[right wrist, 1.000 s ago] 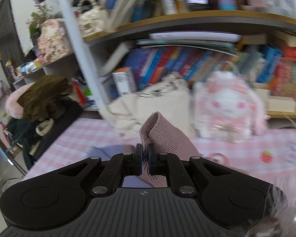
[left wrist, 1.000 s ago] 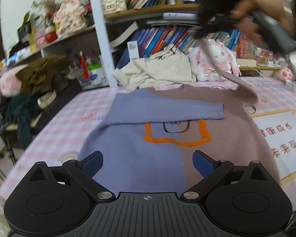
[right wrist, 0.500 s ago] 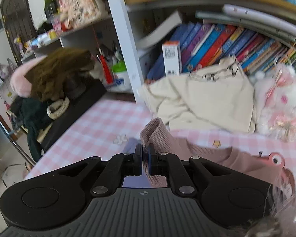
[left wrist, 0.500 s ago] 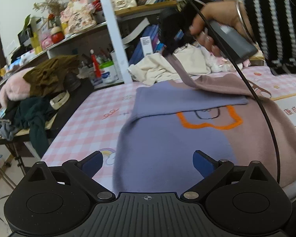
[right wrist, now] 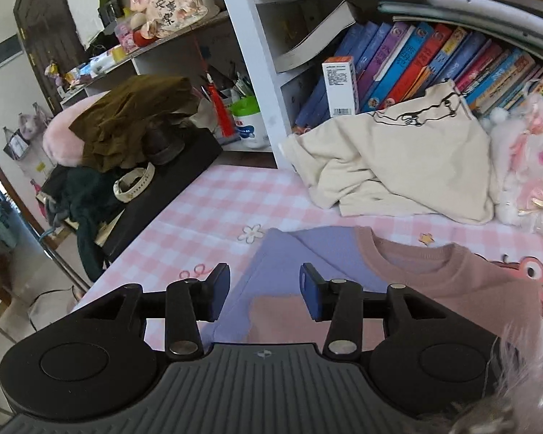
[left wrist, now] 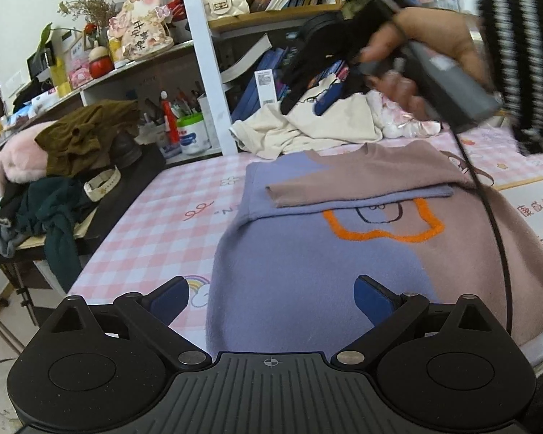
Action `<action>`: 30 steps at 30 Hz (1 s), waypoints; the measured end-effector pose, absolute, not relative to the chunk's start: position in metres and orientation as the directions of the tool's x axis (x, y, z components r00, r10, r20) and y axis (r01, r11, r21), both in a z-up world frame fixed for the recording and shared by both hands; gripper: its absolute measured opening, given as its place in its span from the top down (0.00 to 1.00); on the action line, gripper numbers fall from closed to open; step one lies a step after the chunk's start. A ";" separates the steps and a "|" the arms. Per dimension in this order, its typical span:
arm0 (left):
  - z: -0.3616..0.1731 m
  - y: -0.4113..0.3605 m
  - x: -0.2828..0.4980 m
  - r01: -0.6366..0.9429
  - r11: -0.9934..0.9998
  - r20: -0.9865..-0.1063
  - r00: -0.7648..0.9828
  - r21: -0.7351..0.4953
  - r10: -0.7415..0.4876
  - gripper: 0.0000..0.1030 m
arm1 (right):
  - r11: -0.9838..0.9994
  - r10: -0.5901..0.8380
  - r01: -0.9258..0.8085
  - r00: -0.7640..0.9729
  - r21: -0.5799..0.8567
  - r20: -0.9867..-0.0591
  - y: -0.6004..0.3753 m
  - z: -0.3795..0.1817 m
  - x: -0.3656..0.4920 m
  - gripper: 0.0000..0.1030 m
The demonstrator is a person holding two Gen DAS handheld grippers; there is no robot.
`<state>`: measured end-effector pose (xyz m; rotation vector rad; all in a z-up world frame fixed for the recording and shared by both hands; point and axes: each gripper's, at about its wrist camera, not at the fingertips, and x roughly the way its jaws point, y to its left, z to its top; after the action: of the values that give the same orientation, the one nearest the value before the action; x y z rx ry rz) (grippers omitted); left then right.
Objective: Fold clothes
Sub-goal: 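Lay the mauve sleeve across the folded lavender sleeve and open the right gripper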
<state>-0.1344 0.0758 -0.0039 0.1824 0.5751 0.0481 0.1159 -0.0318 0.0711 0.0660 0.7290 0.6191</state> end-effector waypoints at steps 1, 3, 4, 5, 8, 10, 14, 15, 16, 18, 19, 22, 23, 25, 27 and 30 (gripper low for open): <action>-0.004 0.076 -0.134 0.008 0.984 -0.535 0.840 0.180 0.091 0.04 | 0.823 0.545 -0.506 0.579 0.257 -0.606 -0.038 0.072 0.109 0.60; -0.004 0.076 -0.132 0.013 0.986 -0.533 0.842 0.165 0.078 0.04 | 0.832 0.526 -0.506 0.583 0.230 -0.620 -0.053 0.069 0.091 0.58; -0.004 0.076 -0.131 0.016 0.988 -0.533 0.843 0.156 0.070 0.04 | 0.837 0.512 -0.504 0.585 0.212 -0.629 -0.061 0.066 0.081 0.57; -0.004 0.076 -0.131 0.021 0.989 -0.533 0.844 0.144 0.060 0.04 | 0.844 0.495 -0.500 0.588 0.193 -0.640 -0.069 0.061 0.071 0.56; -0.005 0.073 -0.130 0.044 0.991 -0.540 0.841 0.123 0.029 0.04 | 0.871 0.435 -0.468 0.590 0.151 -0.681 -0.094 0.044 0.041 0.55; -0.006 0.066 -0.128 0.057 0.990 -0.554 0.832 0.131 0.025 0.04 | 0.891 0.393 -0.434 0.585 0.136 -0.709 -0.111 0.032 0.021 0.55; -0.009 0.053 -0.125 0.065 0.984 -0.585 0.810 0.167 0.046 0.04 | 0.912 0.358 -0.386 0.584 0.138 -0.729 -0.142 0.017 -0.020 0.52; -0.009 0.050 -0.125 0.056 0.983 -0.589 0.806 0.173 0.058 0.04 | 0.916 0.350 -0.375 0.583 0.138 -0.733 -0.149 0.014 -0.029 0.51; -0.009 0.048 -0.125 0.048 0.983 -0.593 0.802 0.177 0.068 0.04 | 0.919 0.343 -0.369 0.585 0.136 -0.735 -0.156 0.012 -0.039 0.51; -0.009 0.045 -0.126 0.034 0.986 -0.597 0.799 0.161 0.070 0.04 | 0.922 0.334 -0.367 0.589 0.125 -0.736 -0.169 0.008 -0.056 0.51; -0.009 0.043 -0.127 0.025 0.988 -0.599 0.797 0.152 0.072 0.04 | 0.922 0.331 -0.369 0.588 0.120 -0.738 -0.175 0.006 -0.064 0.51; -0.007 0.034 -0.130 0.010 0.987 -0.605 0.791 0.162 0.092 0.04 | 0.917 0.329 -0.386 0.587 0.102 -0.739 -0.189 0.000 -0.085 0.51; -0.006 0.029 -0.132 0.010 0.984 -0.606 0.789 0.178 0.102 0.04 | 0.914 0.331 -0.393 0.586 0.098 -0.739 -0.193 -0.001 -0.090 0.51; -0.004 0.019 -0.137 0.012 0.978 -0.603 0.789 0.209 0.120 0.04 | 0.909 0.340 -0.405 0.590 0.095 -0.733 -0.202 -0.003 -0.100 0.46; -0.003 0.010 -0.142 0.009 0.973 -0.604 0.785 0.232 0.136 0.04 | 0.907 0.342 -0.411 0.593 0.091 -0.729 -0.210 -0.006 -0.108 0.44; -0.004 0.002 -0.150 -0.009 0.970 -0.632 0.757 0.244 0.166 0.04 | 0.910 0.347 -0.399 0.582 0.114 -0.736 -0.221 -0.012 -0.118 0.44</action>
<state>-0.1498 0.0025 -0.0040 0.2331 0.7073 0.0963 -0.1176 -0.2210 -0.0121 -0.0663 0.8444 0.4355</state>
